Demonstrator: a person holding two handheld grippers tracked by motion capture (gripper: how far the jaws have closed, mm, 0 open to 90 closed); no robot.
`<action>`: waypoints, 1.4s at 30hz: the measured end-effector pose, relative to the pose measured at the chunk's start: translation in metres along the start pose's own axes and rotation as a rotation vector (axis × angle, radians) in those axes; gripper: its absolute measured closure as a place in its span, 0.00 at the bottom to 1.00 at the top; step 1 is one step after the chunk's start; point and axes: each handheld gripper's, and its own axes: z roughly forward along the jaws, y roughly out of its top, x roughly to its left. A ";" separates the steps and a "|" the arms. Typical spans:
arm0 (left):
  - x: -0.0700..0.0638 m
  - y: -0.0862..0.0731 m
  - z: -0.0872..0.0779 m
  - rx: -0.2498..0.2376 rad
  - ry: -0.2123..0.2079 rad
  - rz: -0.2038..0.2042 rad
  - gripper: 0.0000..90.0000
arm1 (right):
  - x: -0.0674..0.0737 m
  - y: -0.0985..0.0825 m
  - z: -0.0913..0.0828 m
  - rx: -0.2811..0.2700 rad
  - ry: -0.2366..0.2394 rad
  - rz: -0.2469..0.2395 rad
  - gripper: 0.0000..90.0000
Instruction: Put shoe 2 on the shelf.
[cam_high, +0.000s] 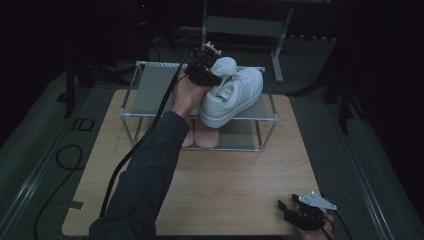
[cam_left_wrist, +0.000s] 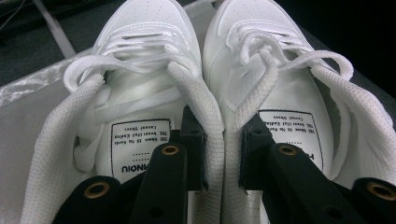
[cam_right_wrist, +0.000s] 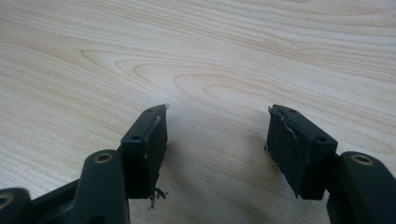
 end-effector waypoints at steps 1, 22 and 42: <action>0.001 0.000 0.000 -0.001 0.005 -0.006 0.84 | 0.000 0.000 0.000 0.000 0.001 0.000 0.42; 0.017 0.000 0.002 0.002 0.087 -0.102 0.84 | 0.000 0.000 0.000 0.001 0.002 0.000 0.42; 0.027 -0.003 0.004 0.015 0.144 -0.145 0.84 | -0.001 0.000 0.000 0.000 0.003 0.003 0.42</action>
